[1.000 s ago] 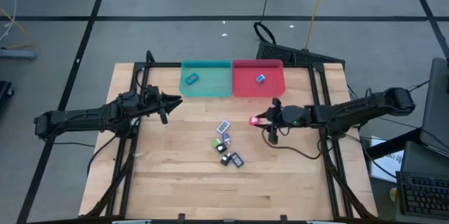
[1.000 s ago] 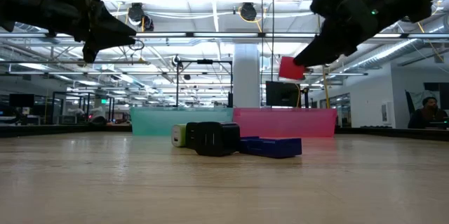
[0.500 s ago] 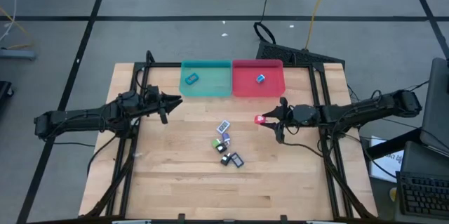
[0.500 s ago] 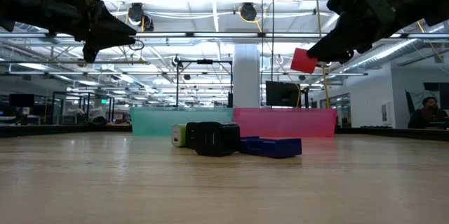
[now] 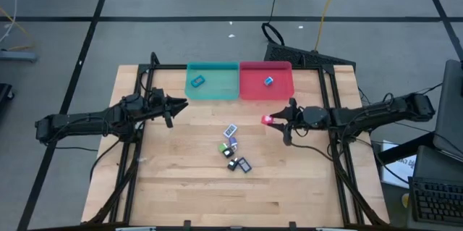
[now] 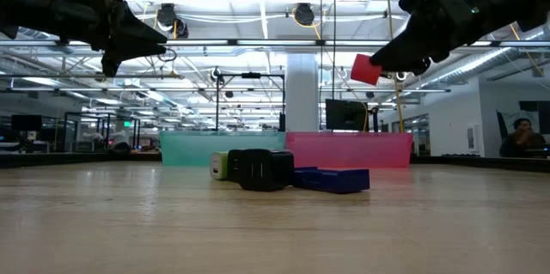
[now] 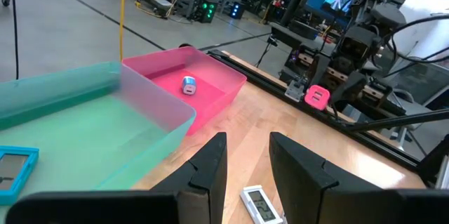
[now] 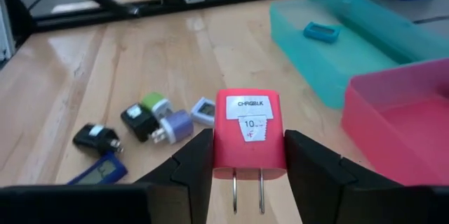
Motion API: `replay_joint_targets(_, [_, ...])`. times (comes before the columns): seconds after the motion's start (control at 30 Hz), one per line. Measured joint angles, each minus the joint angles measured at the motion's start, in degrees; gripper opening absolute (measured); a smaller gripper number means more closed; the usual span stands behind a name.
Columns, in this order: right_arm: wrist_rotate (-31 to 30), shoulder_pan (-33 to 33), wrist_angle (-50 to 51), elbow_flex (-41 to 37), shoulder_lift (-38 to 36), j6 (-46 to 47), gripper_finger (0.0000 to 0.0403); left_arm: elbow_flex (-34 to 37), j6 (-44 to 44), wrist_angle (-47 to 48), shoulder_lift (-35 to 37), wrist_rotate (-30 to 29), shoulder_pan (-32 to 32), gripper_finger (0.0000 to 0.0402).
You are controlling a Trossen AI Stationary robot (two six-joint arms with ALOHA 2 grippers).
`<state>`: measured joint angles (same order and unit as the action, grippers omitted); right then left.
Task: Sort charging adapters and watches
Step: Put the red charging adapter in the red bin
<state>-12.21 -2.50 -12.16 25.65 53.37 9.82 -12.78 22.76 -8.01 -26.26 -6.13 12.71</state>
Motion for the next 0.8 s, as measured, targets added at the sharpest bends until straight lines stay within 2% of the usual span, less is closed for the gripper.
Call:
replay_joint_targets(0.33, [-0.05,5.50,-1.58,0.02,0.43,6.20,0.0140,0.00,0.00,0.02,0.00,0.00,0.00,0.0108])
replay_joint_targets(0.43, [-1.88,7.08,-2.25,0.02,1.15,8.47,0.0142,0.00,0.00,0.02,0.00,0.00,0.00,0.0108])
replay_joint_targets(0.53, [-4.10,8.30,-3.84,0.04,2.47,9.97,0.0142,0.00,0.00,0.04,0.00,0.00,0.00,0.0108])
replay_joint_targets(0.8, [-4.53,12.88,-9.56,0.07,7.51,12.02,0.0142,0.02,0.00,0.04,0.00,0.00,0.00,0.0108])
